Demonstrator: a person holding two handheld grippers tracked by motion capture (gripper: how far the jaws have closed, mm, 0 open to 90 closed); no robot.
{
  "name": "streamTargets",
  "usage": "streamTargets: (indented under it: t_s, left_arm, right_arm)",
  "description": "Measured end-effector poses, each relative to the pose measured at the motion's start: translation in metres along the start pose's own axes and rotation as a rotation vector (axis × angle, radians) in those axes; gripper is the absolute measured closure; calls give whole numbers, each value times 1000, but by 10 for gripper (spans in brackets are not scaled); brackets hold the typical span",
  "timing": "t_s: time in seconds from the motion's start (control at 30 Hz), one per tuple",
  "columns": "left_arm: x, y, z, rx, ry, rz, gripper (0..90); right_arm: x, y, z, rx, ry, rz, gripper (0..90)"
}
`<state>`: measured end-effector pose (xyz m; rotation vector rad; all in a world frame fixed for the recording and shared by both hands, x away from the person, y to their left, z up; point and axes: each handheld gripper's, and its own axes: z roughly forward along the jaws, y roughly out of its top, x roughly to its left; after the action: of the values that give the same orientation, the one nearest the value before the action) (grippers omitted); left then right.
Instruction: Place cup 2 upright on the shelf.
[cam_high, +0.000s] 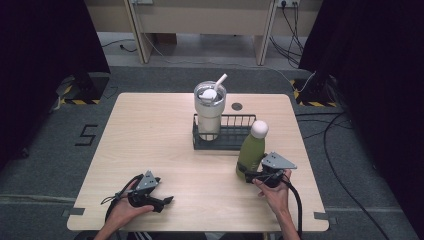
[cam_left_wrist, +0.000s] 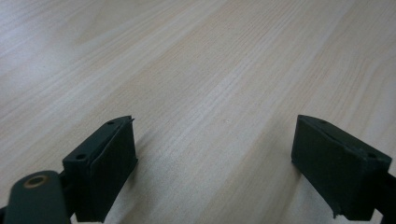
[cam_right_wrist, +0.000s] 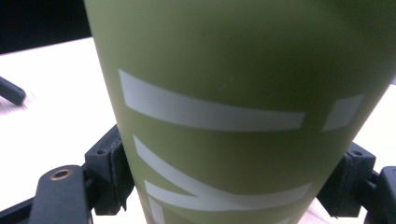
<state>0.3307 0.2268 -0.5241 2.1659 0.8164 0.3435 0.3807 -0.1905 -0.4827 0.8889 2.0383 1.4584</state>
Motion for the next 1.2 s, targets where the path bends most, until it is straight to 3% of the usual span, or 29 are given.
streamTargets:
  t_s: [0.47,1.2]
  left_arm:
    - [0,0,0,0,0,0,130]
    - [0,0,0,0,0,0,130]
  right_arm:
    - [-4,11,-12,-8,-28,0,210]
    - [-10,60,-24,-8,-55,-39,210]
